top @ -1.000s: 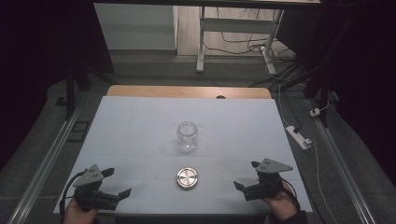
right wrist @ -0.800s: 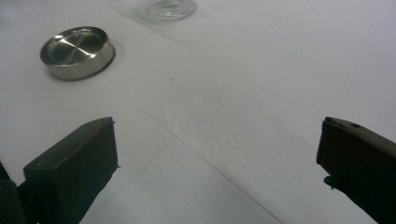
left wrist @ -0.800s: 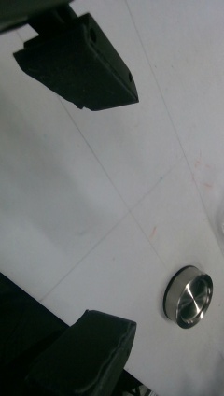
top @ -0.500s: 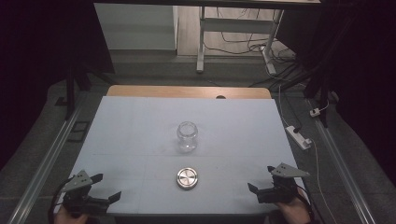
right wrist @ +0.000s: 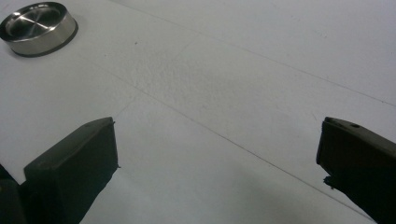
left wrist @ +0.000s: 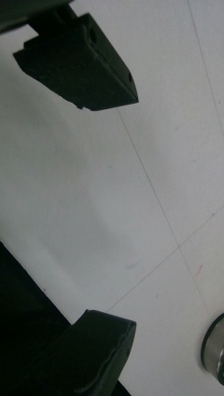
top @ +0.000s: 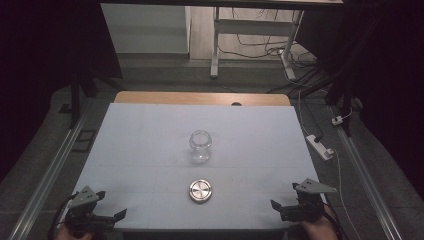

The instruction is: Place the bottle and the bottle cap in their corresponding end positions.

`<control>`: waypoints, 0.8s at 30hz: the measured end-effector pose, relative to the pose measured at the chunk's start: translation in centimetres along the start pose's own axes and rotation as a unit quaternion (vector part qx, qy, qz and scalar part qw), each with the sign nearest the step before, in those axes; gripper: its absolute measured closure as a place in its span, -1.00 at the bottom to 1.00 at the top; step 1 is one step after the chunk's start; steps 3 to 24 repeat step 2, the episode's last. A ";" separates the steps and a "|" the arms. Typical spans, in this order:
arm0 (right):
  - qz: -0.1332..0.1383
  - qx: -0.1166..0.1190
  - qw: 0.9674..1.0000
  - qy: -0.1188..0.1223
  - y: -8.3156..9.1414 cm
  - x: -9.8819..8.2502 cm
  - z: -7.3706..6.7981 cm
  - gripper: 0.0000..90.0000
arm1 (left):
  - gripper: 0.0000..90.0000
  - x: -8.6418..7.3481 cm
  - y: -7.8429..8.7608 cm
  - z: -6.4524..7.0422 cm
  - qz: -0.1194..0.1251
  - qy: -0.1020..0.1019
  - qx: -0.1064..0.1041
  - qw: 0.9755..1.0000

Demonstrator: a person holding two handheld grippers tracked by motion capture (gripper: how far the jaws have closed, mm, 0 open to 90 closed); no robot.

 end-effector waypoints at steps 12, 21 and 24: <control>-0.003 -0.003 1.000 0.002 -0.1 0.0 0.0 -1.00 | -1.00 0.0 -0.1 0.0 -0.002 0.000 -0.001 1.000; -0.003 -0.003 1.000 0.002 -0.1 0.0 0.0 -1.00 | -1.00 0.0 -0.1 0.0 -0.002 0.000 -0.001 1.000; -0.003 -0.003 1.000 0.002 -0.1 0.0 0.0 -1.00 | -1.00 0.0 -0.1 0.0 -0.002 0.000 -0.001 1.000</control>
Point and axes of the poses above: each handheld gripper's, and its own axes: y roughly backward along the jaws, x roughly out of its top, z roughly to its right, the point moved 10 cm from there along -y, roughly forward along the jaws, and after that the axes turned 15 degrees about x, right-handed, at the moved point
